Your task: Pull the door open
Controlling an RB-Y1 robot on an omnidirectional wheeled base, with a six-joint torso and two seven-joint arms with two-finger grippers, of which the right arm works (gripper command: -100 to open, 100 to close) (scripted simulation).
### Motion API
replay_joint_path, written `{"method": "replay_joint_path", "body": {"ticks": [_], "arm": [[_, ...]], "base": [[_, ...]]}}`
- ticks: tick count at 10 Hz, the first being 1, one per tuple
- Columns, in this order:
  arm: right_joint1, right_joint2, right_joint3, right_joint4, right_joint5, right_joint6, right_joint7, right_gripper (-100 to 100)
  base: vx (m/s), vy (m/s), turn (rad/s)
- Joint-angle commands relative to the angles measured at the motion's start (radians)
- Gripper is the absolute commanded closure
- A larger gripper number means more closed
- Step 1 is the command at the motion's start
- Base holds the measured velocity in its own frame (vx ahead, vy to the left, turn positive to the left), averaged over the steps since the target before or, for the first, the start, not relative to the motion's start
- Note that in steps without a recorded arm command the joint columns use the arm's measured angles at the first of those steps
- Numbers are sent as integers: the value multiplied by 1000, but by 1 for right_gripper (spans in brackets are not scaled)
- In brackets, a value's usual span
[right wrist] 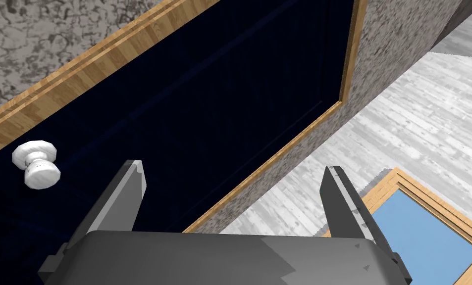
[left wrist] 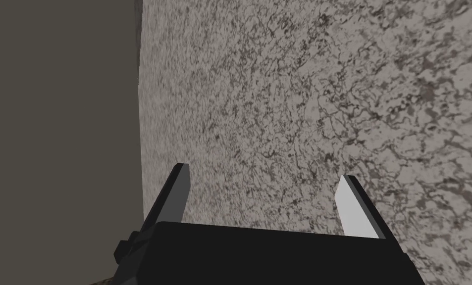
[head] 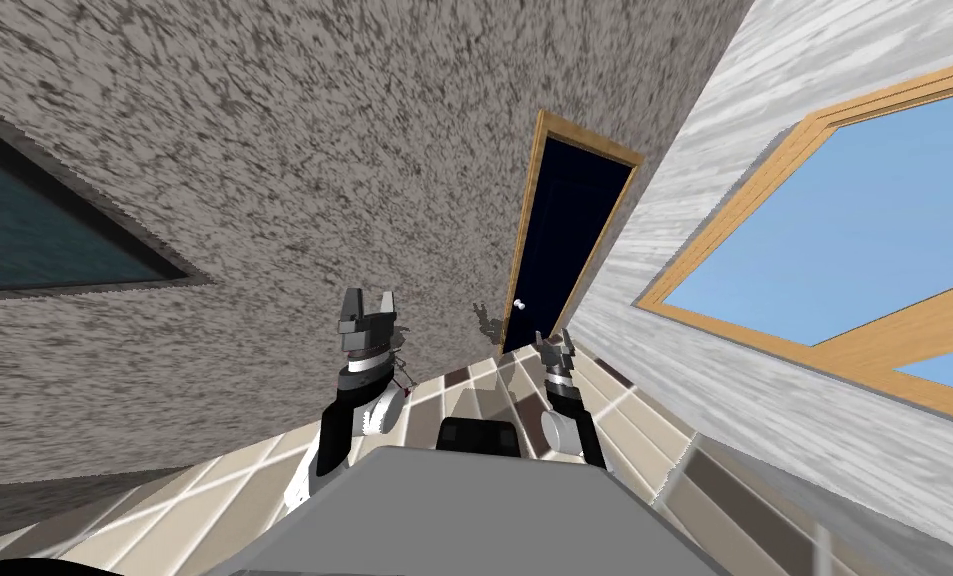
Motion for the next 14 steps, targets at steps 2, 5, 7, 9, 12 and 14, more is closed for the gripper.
{"method": "replay_joint_path", "body": {"ticks": [2,5,7,9,12,14], "arm": [[-16,-4,5,48,-38,-11,-44,-100],[-32,-9,12,103,-82,-26,-94,-100],[-43,-12,16,140,-110,-37,-127,-100],[-53,-14,21,177,-139,-47,-161,-100],[-69,-18,27,232,-183,-62,-210,-100],[-80,-20,32,269,-212,-72,-244,-100]], "base": [[45,-113,172],[51,-111,203],[25,-105,203],[23,-126,195],[27,-117,192],[19,-125,224]]}}
